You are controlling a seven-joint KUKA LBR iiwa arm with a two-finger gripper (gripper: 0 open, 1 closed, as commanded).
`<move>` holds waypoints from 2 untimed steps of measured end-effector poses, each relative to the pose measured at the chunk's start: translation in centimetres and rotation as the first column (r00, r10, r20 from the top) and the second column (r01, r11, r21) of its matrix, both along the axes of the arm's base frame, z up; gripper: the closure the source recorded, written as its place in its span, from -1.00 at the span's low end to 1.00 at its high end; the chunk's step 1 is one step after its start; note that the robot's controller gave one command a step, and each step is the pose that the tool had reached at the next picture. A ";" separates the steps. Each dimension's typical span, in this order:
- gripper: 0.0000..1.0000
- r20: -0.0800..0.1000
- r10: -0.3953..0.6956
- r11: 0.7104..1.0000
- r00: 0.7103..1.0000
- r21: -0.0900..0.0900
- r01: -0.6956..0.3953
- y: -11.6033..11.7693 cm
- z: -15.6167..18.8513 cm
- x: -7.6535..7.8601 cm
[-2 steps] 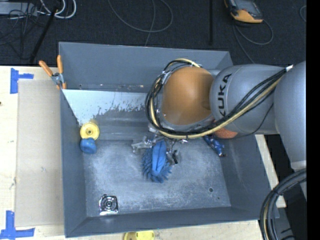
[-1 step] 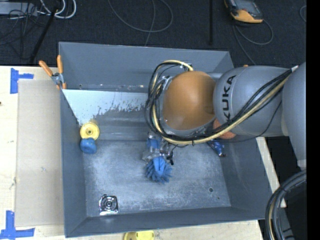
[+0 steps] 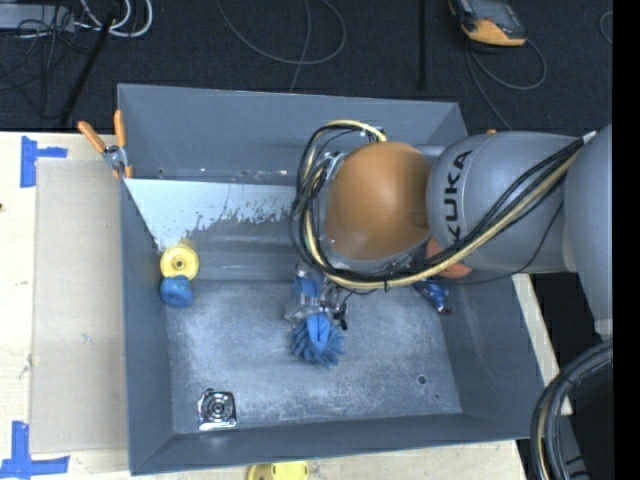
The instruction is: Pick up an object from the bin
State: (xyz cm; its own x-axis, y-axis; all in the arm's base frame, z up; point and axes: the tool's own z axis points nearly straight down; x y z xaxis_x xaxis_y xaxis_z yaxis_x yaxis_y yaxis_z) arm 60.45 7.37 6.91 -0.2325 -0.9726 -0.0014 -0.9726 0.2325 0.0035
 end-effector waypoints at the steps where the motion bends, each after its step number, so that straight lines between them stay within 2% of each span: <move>1: 1.00 0.000 -0.001 1.000 1.000 0.000 0.001 0.0 0.1 0.0; 2: 1.00 -0.004 -0.002 1.000 1.000 0.000 0.002 0.0 0.6 -0.2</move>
Offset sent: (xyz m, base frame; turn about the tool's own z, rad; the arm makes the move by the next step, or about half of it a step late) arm -0.0001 0.0001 0.1185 0.0000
